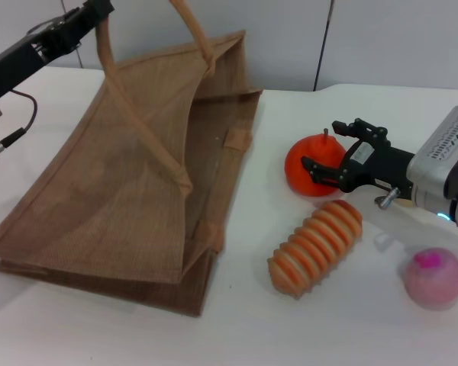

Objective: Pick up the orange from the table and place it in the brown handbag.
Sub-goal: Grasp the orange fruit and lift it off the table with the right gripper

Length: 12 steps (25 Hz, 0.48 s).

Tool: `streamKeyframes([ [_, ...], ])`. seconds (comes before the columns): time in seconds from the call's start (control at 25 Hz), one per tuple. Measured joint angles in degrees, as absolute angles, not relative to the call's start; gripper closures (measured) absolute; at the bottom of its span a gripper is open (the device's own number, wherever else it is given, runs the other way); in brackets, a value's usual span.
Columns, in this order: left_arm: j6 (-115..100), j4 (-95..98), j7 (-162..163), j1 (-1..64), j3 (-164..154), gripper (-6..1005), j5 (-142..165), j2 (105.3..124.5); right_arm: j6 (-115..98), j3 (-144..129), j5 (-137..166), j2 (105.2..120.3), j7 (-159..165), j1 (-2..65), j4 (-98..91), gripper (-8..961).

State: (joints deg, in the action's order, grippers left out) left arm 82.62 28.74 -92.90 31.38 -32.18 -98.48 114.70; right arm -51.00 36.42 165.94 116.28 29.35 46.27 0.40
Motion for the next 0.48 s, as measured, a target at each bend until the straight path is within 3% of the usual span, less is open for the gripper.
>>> streamKeyframes([
  [0.24,83.1,28.7,-92.9,31.4,-32.2,880,-98.4,114.70,-51.0,35.5,165.9,116.28,29.3,46.4,0.6,80],
  [0.48,83.1,28.7,-92.9,31.4,-32.2,880,-98.4,114.70,-50.9,35.3,165.9,116.28,28.9,46.3,0.9,267],
])
